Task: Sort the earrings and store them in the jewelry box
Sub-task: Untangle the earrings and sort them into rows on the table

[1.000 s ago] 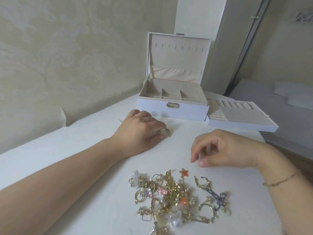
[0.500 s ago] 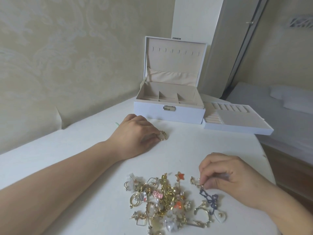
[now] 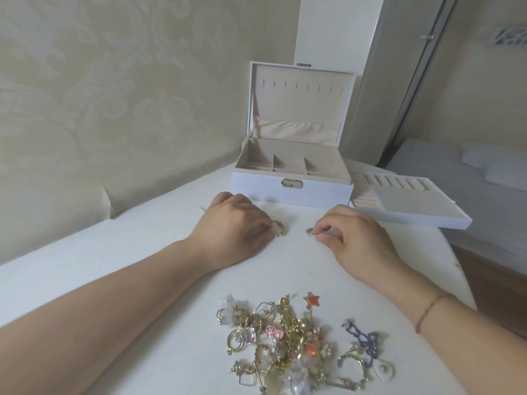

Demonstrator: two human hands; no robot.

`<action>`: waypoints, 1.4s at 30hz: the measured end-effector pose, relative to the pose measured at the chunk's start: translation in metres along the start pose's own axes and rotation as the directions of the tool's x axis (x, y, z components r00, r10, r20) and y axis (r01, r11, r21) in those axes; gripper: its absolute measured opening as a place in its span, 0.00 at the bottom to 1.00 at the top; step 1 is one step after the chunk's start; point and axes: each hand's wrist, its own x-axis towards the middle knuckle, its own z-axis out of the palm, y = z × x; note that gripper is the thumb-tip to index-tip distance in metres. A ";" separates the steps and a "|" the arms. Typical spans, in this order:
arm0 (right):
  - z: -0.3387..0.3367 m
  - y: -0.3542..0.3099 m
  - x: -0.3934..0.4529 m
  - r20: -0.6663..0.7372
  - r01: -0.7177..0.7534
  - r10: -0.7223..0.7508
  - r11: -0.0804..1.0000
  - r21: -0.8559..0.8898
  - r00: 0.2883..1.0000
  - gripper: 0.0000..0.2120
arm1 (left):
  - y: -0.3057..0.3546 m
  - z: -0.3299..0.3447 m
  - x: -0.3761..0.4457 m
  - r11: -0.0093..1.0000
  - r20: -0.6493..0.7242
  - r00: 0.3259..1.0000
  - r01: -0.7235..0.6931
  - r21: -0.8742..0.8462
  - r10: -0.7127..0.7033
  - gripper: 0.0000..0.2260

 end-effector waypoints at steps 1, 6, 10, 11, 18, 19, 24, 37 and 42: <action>0.003 -0.001 0.000 0.004 0.002 -0.001 0.999 -0.032 1.000 0.06 | 0.000 0.000 0.000 1.000 0.002 1.000 0.003 -0.003 -0.003 0.10; 0.007 0.004 -0.002 -0.025 0.009 -0.008 1.000 0.012 1.000 0.09 | -0.001 0.001 0.001 1.000 0.009 1.000 0.002 0.000 -0.002 0.13; -0.017 -0.005 -0.018 -0.007 0.063 -0.064 0.953 0.296 0.998 0.13 | -0.001 0.000 0.001 1.000 0.024 1.000 0.001 0.020 -0.002 0.14; -0.031 -0.010 -0.028 0.089 0.097 -0.139 0.924 0.371 0.986 0.11 | -0.001 0.000 0.001 1.000 0.027 1.000 0.003 0.019 -0.003 0.14; -0.080 -0.017 -0.104 0.397 0.379 -0.448 0.893 0.243 0.801 0.06 | 0.001 -0.001 0.002 1.000 0.034 0.999 -0.005 0.014 0.005 0.15; -0.078 -0.015 -0.107 0.394 0.392 -0.445 0.895 0.211 0.804 0.05 | 0.001 -0.001 0.002 1.000 0.034 0.999 -0.004 0.011 0.003 0.15; -0.065 -0.012 -0.109 0.364 0.450 -0.477 0.878 0.162 0.800 0.02 | 0.001 -0.001 0.001 1.000 0.035 0.999 -0.004 0.005 0.004 0.15; -0.051 -0.016 -0.033 -0.065 0.095 -0.073 0.869 0.485 0.995 0.06 | -0.001 0.000 0.001 1.000 0.038 0.999 0.004 0.013 -0.004 0.14; -0.008 -0.008 0.021 -0.151 -0.005 0.041 0.973 0.233 0.988 0.09 | -0.006 0.002 0.000 0.999 0.049 0.998 -0.040 -0.017 0.040 0.12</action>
